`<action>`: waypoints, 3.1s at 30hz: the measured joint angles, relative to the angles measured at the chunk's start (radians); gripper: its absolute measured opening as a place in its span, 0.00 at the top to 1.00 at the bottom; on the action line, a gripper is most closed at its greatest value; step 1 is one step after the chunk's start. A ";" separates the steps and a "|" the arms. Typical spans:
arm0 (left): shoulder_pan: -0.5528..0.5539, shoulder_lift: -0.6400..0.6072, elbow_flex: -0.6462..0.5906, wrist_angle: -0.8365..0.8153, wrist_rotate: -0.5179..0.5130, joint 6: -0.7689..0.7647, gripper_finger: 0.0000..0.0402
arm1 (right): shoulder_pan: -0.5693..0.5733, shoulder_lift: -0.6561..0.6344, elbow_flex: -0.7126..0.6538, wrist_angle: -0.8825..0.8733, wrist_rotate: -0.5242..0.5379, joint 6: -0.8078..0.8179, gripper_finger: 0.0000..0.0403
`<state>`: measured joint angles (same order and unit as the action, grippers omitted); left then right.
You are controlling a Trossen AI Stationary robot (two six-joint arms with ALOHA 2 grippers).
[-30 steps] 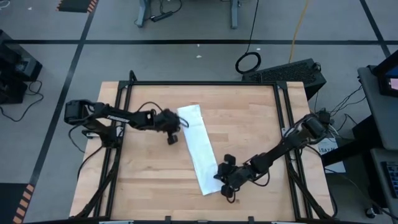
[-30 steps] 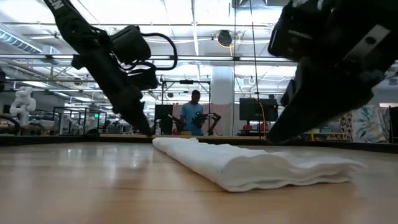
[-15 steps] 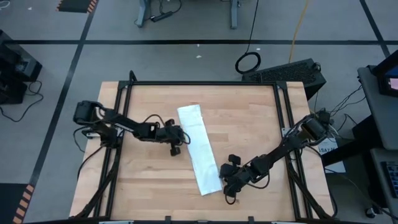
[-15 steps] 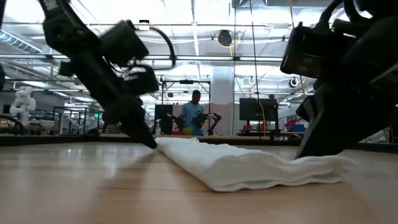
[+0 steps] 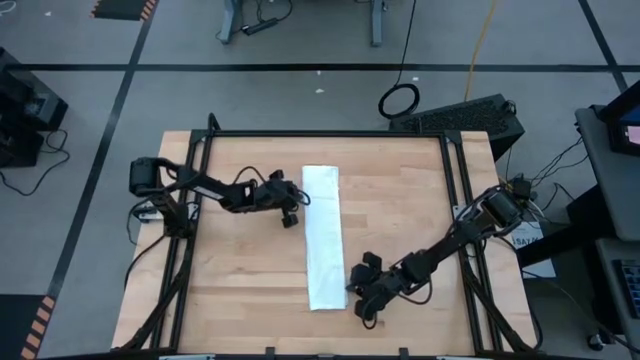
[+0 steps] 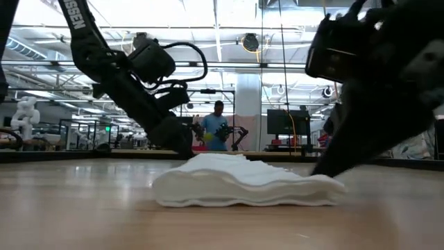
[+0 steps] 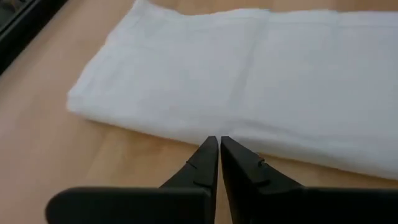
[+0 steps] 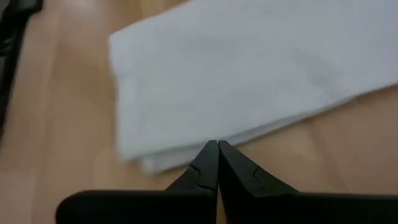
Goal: Roll napkin
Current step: Roll the white table napkin
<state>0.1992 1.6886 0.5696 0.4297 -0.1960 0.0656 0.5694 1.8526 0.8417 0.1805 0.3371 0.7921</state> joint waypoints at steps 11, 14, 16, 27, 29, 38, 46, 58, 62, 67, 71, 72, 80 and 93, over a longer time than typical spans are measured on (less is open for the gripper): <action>-0.067 -0.112 0.010 -0.197 0.124 -0.110 0.93 | 0.019 -0.018 0.000 -0.033 -0.004 -0.063 1.00; -0.178 -0.130 0.010 -0.220 0.135 -0.139 0.93 | 0.041 -0.048 0.000 -0.081 -0.004 -0.096 1.00; -0.265 -0.133 0.010 -0.195 0.135 -0.158 0.93 | 0.058 -0.059 0.000 -0.097 -0.003 -0.146 1.00; -0.669 -0.131 0.010 -0.019 -0.101 -0.244 0.82 | 0.168 0.038 0.001 0.168 0.184 -0.566 0.80; -0.707 -0.123 0.011 0.011 -0.149 -0.244 0.75 | 0.177 0.070 0.000 0.246 0.220 -0.608 0.73; -0.784 -0.052 0.035 0.049 -0.250 -0.244 0.48 | 0.169 0.157 0.000 0.370 0.241 -0.569 0.50; -0.830 0.078 0.159 0.067 -0.249 -0.176 0.45 | 0.145 0.159 0.000 0.355 0.199 -0.502 0.47; -0.899 0.309 0.354 0.060 -0.249 -0.022 0.45 | 0.104 0.154 0.003 0.270 0.122 -0.293 0.59; -0.902 0.367 0.386 0.057 -0.273 -0.005 0.45 | 0.103 0.154 0.003 0.271 0.122 -0.280 0.70; -0.901 0.387 0.397 0.051 -0.344 -0.006 0.45 | 0.104 0.155 0.002 0.269 0.116 -0.276 0.83; -0.900 0.386 0.397 0.033 -0.339 0.021 0.45 | 0.104 0.155 0.002 0.268 0.109 -0.258 0.89; -0.898 0.384 0.398 0.020 -0.327 0.023 0.45 | 0.104 0.155 0.002 0.269 0.108 -0.256 0.91; -0.862 0.379 0.401 -0.030 -0.241 0.111 0.56 | 0.103 0.156 0.002 0.274 0.103 -0.236 0.94; -0.828 0.377 0.398 -0.071 -0.196 0.074 0.97 | 0.099 0.145 -0.001 0.299 0.071 -0.239 0.93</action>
<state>-0.6285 2.0651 0.9679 0.3585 -0.3925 0.1398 0.6685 1.9977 0.8410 0.4792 0.4081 0.5527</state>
